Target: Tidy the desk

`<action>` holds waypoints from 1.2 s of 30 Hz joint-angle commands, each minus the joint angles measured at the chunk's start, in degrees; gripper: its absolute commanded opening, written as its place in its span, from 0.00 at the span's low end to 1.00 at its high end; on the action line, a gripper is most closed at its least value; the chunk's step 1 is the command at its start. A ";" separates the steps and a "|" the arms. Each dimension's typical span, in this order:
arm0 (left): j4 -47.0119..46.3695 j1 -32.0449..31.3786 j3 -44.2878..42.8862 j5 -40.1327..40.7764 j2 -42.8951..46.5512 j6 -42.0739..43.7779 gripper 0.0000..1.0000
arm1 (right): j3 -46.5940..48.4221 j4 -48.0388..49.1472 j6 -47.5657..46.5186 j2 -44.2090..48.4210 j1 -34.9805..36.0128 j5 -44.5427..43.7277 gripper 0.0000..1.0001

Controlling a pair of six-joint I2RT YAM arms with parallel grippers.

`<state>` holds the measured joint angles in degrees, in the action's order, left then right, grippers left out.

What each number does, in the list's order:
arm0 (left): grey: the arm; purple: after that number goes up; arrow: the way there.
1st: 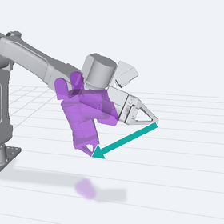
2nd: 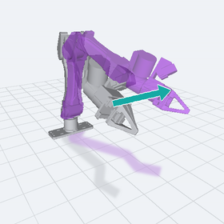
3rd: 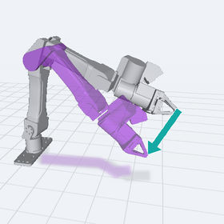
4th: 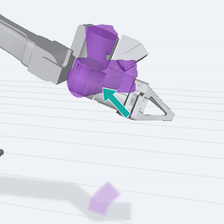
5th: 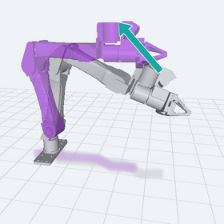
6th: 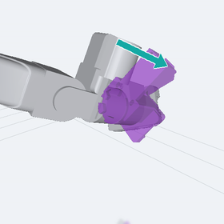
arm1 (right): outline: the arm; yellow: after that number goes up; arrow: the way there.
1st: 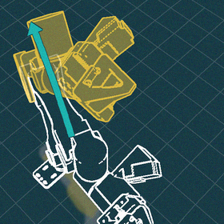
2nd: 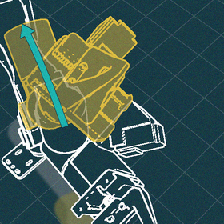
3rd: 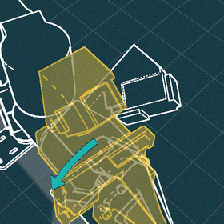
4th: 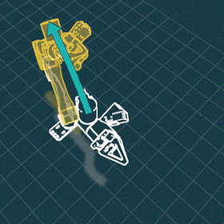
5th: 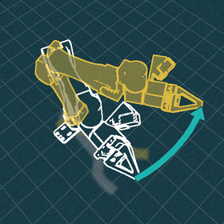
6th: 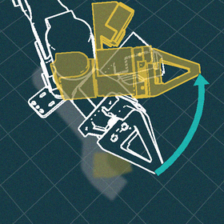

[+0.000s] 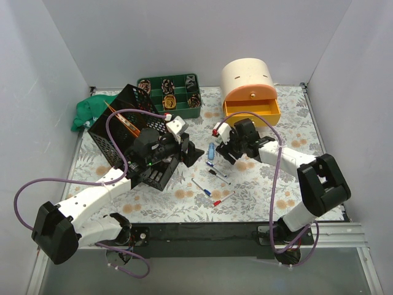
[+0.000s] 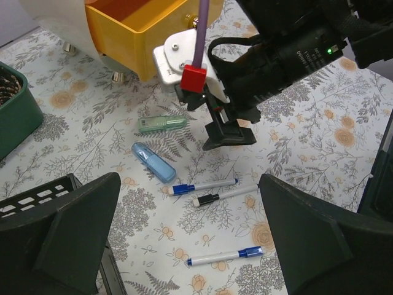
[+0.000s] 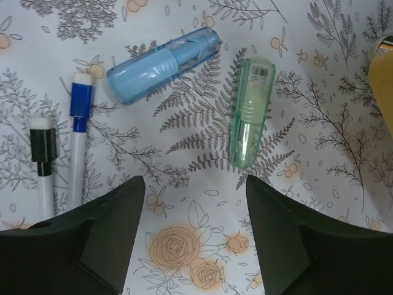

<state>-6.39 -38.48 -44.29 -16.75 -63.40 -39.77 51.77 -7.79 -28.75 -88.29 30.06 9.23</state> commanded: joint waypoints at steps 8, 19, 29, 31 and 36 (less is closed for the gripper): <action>0.77 -0.37 -1.94 0.67 1.87 1.45 0.98 | 6.06 6.65 3.44 -9.00 1.40 -10.62 0.63; 0.77 -0.37 -1.85 0.58 1.78 1.54 0.98 | 6.77 7.09 4.84 -12.16 1.40 -11.78 0.57; 0.86 -0.37 -1.94 0.93 1.70 1.80 0.98 | 8.17 6.21 7.83 -14.98 0.00 -10.55 0.51; 0.86 -0.37 -1.94 0.93 1.61 1.80 0.98 | 8.09 5.95 7.92 -14.98 -0.27 -10.29 0.51; 0.86 -0.37 -1.94 0.76 1.35 1.80 0.98 | 8.70 5.25 8.54 -15.85 -0.27 -7.93 0.47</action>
<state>-6.17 -38.48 -44.31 -16.47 -63.22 -38.79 58.35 -1.93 -21.50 -102.48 30.04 -1.08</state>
